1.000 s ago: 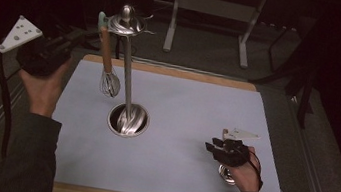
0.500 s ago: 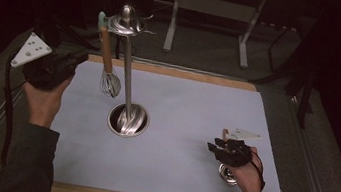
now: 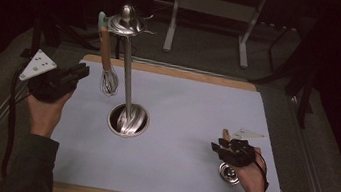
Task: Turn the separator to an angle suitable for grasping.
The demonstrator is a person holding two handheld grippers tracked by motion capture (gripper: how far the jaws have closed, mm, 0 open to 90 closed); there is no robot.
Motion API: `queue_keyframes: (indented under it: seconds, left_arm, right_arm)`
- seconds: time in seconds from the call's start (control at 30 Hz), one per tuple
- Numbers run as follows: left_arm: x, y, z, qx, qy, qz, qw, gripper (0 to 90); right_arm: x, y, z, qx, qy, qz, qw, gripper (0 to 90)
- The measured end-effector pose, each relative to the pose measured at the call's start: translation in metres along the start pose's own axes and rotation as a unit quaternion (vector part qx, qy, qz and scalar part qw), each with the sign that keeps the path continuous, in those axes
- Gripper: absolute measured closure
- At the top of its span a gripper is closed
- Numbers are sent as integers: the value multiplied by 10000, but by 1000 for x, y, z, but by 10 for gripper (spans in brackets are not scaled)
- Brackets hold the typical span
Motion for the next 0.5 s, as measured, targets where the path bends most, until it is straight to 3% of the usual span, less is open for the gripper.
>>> queue_keyframes:
  seconds: [0.2, 0.5]
  left_arm:
    - [-2, -26, 3, 205, -5, -13, 9998, 775]
    - [-9, -85, 11, 685, 5, -199, 9975, 765]
  right_arm:
    - [-2, -1, -3, -7, -56, 18, 10000, 617]
    - [-7, -3, -5, 0, -102, 74, 9999, 621]
Point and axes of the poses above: each handheld gripper's, and its own axes: z roughly forward along the jaws, y roughly out of its top, x roughly to its left, the point moved 6 cm from there along z, roughly forward along the jaws, and after that the axes turned 14 degrees about y, right-handed, at the moved point
